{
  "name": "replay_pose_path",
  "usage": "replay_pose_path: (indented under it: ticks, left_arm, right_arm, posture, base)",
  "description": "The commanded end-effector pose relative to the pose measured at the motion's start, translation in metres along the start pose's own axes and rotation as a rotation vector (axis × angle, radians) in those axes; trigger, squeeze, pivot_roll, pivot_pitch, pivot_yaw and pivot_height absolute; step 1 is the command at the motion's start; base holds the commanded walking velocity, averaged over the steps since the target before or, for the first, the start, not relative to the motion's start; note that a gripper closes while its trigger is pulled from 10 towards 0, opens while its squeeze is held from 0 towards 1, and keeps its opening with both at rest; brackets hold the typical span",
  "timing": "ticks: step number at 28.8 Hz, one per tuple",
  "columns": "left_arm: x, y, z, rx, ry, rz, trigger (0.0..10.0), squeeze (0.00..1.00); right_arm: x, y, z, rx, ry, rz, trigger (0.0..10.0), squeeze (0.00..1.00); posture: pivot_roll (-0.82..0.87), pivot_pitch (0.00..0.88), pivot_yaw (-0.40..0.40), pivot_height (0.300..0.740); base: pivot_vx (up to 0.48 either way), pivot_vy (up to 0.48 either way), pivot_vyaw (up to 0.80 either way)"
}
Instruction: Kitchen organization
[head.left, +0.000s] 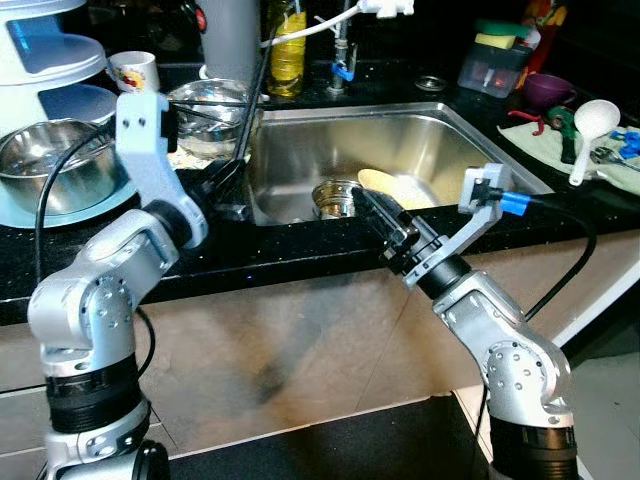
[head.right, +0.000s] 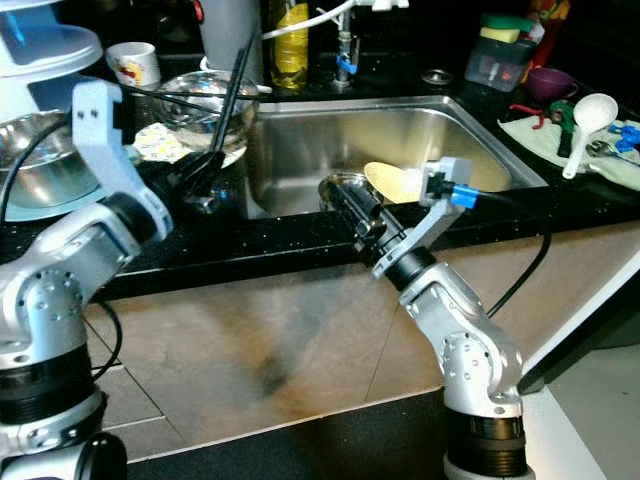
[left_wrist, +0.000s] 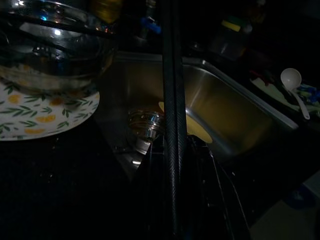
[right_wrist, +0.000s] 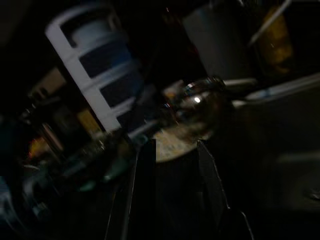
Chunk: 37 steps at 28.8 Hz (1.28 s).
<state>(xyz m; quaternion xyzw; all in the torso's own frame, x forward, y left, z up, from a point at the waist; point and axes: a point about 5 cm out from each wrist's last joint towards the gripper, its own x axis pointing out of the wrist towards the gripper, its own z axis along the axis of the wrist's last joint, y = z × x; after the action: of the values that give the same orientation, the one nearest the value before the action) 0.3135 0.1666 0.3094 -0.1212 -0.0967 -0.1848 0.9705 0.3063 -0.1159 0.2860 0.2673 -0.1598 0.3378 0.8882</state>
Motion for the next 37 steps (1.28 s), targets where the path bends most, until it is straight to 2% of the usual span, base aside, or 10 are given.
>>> replay_pose_path:
  ticks: [1, 3, 10, 13, 18, 21, 27, 28, 29, 37]
  left_arm:
    - [-0.001, -0.004, -0.006, -0.011, 0.028, -0.034, 0.0, 0.00]
    - [-0.001, -0.006, -0.008, -0.011, 0.038, -0.054, 0.0, 0.00]
    - [-0.011, -0.017, -0.019, 0.001, 0.119, -0.193, 0.0, 0.00]
    - [-0.018, -0.017, -0.025, -0.073, 0.153, -0.222, 0.0, 0.00]
    - [-0.021, -0.016, -0.026, -0.098, 0.151, -0.232, 0.0, 0.00]
    - [-0.023, -0.021, -0.028, -0.131, 0.148, -0.263, 0.0, 0.00]
    - [-0.025, -0.028, -0.032, -0.154, 0.154, -0.290, 0.0, 0.00]
    - [-0.025, -0.031, -0.032, -0.167, 0.154, -0.299, 0.0, 0.00]
    - [-0.026, -0.033, -0.033, -0.174, 0.154, -0.308, 0.0, 0.00]
    - [-0.031, -0.041, -0.034, -0.179, 0.174, -0.367, 0.0, 0.00]
  right_arm:
    - [-0.001, 0.002, 0.006, 0.033, -0.041, 0.001, 10.0, 0.94]
    - [0.001, 0.005, 0.006, 0.050, -0.040, 0.013, 10.0, 1.00]
    - [0.007, 0.014, -0.003, 0.120, 0.027, 0.040, 10.0, 1.00]
    - [0.014, 0.028, -0.011, 0.218, 0.082, 0.074, 10.0, 1.00]
    - [0.017, 0.036, -0.014, 0.268, 0.110, 0.109, 10.0, 1.00]
    - [0.020, 0.043, -0.019, 0.270, 0.154, 0.132, 10.0, 1.00]
    - [0.024, 0.039, -0.021, 0.240, 0.180, 0.081, 10.0, 1.00]
    - [0.025, 0.037, -0.021, 0.213, 0.191, 0.061, 10.0, 0.38]
    - [0.026, 0.035, -0.021, 0.198, 0.197, 0.047, 10.0, 0.00]
    - [0.029, 0.026, -0.016, 0.167, 0.181, -0.018, 10.0, 0.00]
  posture:
    - [-0.03, 0.132, -0.035, 0.740]
    - [-0.03, 0.130, -0.036, 0.740]
    - [-0.03, 0.123, -0.042, 0.740]
    - [-0.03, 0.124, -0.042, 0.740]
    - [-0.03, 0.131, -0.046, 0.740]
    - [-0.03, 0.133, -0.047, 0.740]
    - [-0.04, 0.140, -0.047, 0.740]
    - [-0.04, 0.140, -0.047, 0.740]
    - [-0.04, 0.144, -0.048, 0.740]
    - [-0.03, 0.149, -0.053, 0.740]
  base:
    - [0.000, 0.000, 0.00]
    - [0.000, 0.000, 0.00]
    - [0.000, 0.000, 0.00]
    - [0.000, 0.000, 0.00]
    - [0.000, 0.000, 0.00]
    - [0.000, 0.000, 0.00]
    - [0.000, 0.000, 0.00]
    - [0.000, 0.000, 0.00]
    - [0.000, 0.000, 0.00]
    - [0.000, 0.000, 0.00]
